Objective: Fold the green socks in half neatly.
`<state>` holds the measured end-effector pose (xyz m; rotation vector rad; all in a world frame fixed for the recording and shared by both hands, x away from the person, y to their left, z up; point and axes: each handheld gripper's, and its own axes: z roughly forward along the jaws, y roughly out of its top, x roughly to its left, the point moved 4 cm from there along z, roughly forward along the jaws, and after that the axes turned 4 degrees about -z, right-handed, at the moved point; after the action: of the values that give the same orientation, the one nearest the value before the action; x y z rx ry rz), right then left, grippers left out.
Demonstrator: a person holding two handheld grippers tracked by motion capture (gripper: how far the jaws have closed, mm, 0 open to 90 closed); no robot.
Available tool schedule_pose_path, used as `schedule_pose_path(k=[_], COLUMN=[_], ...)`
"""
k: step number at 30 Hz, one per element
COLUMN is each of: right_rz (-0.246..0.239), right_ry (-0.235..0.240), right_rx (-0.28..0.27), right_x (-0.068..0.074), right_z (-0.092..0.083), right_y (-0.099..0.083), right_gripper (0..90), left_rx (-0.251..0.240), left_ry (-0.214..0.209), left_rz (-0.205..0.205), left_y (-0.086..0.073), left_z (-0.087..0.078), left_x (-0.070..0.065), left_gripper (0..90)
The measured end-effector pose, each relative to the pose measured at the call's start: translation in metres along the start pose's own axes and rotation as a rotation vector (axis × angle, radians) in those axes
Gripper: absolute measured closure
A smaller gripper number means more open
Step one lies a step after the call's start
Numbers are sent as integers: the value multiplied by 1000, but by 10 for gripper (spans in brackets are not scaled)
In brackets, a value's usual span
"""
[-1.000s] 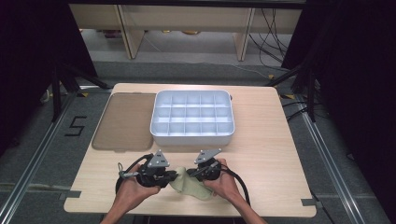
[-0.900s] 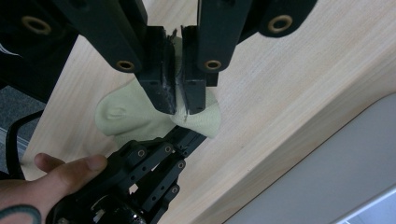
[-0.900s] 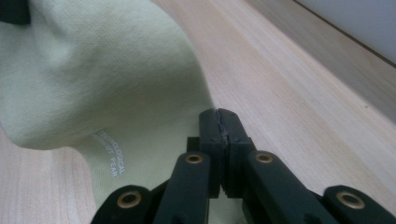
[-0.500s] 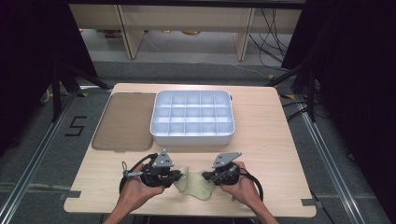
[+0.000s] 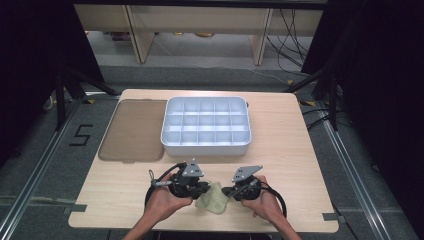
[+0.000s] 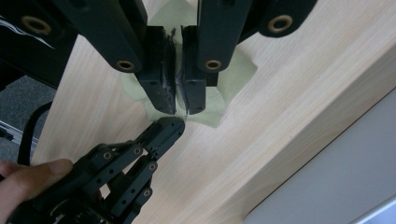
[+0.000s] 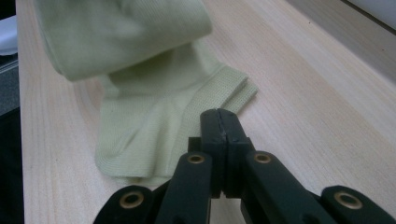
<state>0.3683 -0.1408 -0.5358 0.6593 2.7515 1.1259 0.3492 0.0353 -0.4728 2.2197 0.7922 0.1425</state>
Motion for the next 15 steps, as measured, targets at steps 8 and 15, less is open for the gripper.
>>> schedule_pose_path(k=[8, 15], right_rz=[16, 45], right_ry=[-8, -12], right_rx=[-12, -49], right_x=[-3, -8], right_z=[-1, -10], right_y=[0, -1], right_gripper=[900, 900], left_rx=[20, 38], left_ry=[-3, -2], left_rz=[15, 15], left_y=[2, 2], left_z=[17, 31], left_x=[-6, -6], left_gripper=[839, 836])
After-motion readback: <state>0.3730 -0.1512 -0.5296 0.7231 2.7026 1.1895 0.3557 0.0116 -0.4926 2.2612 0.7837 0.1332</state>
